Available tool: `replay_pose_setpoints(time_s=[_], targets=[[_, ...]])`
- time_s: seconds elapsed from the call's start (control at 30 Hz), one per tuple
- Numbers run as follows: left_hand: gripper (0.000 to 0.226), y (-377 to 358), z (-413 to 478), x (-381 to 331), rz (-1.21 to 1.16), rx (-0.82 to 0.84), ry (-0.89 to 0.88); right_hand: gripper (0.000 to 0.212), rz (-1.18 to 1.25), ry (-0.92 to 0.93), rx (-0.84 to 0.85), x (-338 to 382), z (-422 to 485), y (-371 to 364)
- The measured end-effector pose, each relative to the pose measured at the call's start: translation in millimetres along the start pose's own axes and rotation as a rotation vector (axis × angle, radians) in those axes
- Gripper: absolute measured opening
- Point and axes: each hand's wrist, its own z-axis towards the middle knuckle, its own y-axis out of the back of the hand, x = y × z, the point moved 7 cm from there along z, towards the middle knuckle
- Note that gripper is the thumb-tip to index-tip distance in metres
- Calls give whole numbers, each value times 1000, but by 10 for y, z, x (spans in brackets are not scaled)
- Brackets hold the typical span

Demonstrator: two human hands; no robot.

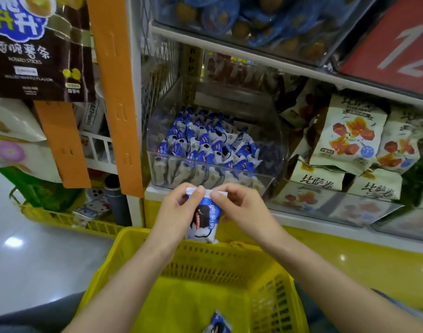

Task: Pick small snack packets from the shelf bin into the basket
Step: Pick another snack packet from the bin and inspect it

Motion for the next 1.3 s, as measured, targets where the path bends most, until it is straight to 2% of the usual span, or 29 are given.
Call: replay_pose_setpoints(time_s=[0.07,0.13,0.2,0.27,0.37,0.47,0.53,0.63,0.7,0.8,0.93,1.03,1.2,1.23,1.3], targets=[[23,-16,2,31,30,8,10,14,-134,108,-46,32,-38,36],[21,-31,4,75,62,26,27,10,-421,269,-121,103,-93,77],[23,-46,-1,113,64,40,49,13,-692,423,-167,185,-153,65],[24,-52,-8,136,50,47,68,14,-774,489,-175,221,-182,57],[19,-73,-24,165,9,97,117,10,-565,382,-181,179,-164,116],[22,-98,-45,215,-49,124,201,14,-233,151,-282,41,-77,298],[25,-95,-44,226,-103,96,207,17,-4,-24,-296,-89,-31,360],[31,-1,-10,205,-187,-9,164,14,317,-224,-220,-248,-32,295],[24,80,6,175,-188,-76,114,9,286,-294,-121,-304,-60,209],[12,146,1,163,-153,-134,72,2,88,-320,4,-351,-86,132],[16,129,10,195,-124,-98,119,10,-6,-277,-32,-356,-51,199],[10,130,28,202,-110,-72,157,11,-16,-224,-99,-366,-23,253],[16,167,42,235,-40,-41,201,10,-69,-291,-6,-441,-32,214],[15,169,40,227,-5,-29,195,17,-111,-323,37,-467,-40,198],[6,149,29,174,116,-3,139,49,-285,-357,115,-523,-69,180]])
